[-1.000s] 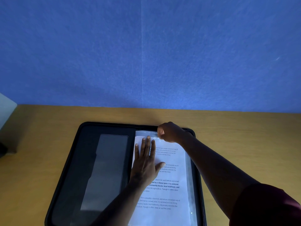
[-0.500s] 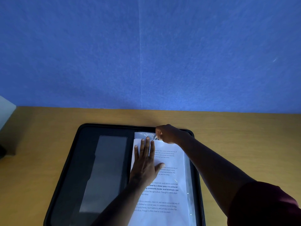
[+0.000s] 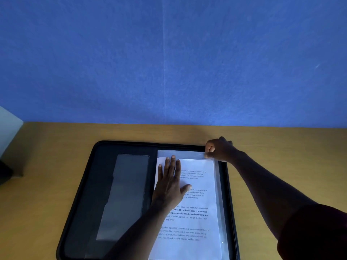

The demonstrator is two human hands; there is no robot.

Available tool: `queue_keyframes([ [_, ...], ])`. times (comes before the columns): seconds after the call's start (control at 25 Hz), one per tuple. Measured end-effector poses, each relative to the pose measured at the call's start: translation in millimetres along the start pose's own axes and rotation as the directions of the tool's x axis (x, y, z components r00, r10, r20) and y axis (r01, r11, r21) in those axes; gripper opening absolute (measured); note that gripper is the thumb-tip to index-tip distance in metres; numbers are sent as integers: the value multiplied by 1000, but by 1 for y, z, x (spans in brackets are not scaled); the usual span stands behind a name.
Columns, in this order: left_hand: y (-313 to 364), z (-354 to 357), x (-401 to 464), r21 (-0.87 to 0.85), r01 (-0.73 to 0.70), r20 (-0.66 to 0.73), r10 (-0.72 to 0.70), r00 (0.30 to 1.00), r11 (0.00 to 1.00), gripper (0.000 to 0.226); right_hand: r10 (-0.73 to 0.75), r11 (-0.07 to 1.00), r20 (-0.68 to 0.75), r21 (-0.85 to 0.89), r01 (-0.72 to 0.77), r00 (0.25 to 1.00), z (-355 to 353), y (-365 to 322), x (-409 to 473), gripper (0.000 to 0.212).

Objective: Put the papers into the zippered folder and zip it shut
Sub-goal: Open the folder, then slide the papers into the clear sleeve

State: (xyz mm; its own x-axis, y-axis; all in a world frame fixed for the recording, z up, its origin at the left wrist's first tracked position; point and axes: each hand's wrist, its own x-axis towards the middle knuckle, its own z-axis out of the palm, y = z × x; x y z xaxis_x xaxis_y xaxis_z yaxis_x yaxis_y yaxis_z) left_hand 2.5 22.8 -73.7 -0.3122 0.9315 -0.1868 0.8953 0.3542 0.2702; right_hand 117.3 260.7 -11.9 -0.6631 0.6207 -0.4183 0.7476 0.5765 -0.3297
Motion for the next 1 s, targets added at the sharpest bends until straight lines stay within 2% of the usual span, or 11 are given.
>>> queue_keyframes([
  [0.12,1,-2,0,-12,-1,5,2,1000,1000,97,22,1000,-175,3,-21,984,5,3,-3,21],
  [0.24,-3,-5,-2,0,-12,19,12,1000,1000,97,31,997,-237,72,-15,971,21,-3,-16,38],
  [0.4,-10,-6,-10,3,-28,-3,28,1000,1000,93,50,999,-378,29,-42,924,56,-16,-43,53],
  [0.6,-24,-7,-31,2,-13,0,13,1000,1000,88,113,993,-386,68,-94,916,99,-30,-83,61],
  [1.0,-53,-13,-101,16,35,28,-35,999,999,85,153,988,-266,29,-151,952,156,-51,-160,69],
])
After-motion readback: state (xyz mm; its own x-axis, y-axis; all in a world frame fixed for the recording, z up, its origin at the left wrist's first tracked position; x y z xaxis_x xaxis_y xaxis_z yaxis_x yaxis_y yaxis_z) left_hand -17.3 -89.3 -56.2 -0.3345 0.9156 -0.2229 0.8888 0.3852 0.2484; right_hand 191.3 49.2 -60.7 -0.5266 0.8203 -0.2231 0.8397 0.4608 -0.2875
